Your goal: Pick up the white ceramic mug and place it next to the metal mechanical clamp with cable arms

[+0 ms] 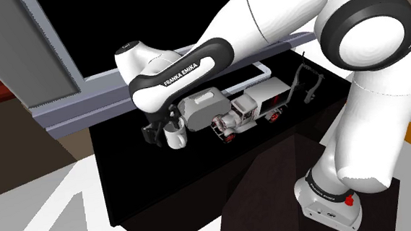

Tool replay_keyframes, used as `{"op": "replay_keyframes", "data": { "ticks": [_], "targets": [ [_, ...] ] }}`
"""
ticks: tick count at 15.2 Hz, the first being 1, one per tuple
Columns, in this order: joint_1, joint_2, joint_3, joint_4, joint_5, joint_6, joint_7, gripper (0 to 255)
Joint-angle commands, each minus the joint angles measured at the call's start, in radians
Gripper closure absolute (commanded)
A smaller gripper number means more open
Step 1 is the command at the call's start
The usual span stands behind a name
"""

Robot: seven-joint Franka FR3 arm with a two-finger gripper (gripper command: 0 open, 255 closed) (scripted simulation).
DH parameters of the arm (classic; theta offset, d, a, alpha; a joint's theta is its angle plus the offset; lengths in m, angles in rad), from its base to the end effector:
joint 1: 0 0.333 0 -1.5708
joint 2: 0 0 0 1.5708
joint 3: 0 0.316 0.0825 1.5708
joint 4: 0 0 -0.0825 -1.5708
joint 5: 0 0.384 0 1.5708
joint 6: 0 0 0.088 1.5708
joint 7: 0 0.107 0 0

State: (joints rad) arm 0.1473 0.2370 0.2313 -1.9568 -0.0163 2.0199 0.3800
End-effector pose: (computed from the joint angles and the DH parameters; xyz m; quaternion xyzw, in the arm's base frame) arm 0.5432 0.2103 0.3466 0.9963 0.0026 -0.0851 0.0123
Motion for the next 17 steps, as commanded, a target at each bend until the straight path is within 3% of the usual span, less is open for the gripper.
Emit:
{"op": "replay_keyframes", "data": {
  "ticks": [1, 2, 11, 17],
  "targets": [
    [0.000, 0.000, 0.000, 0.000, 0.000, 0.000, 0.000, 0],
    [0.000, 0.000, 0.000, 0.000, 0.000, 0.000, 0.000, 255],
    [0.000, 0.000, 0.000, 0.000, 0.000, 0.000, 0.000, 255],
    [-0.002, -0.036, 0.002, 0.037, 0.009, -0.072, -0.004, 255]
  ]
}}
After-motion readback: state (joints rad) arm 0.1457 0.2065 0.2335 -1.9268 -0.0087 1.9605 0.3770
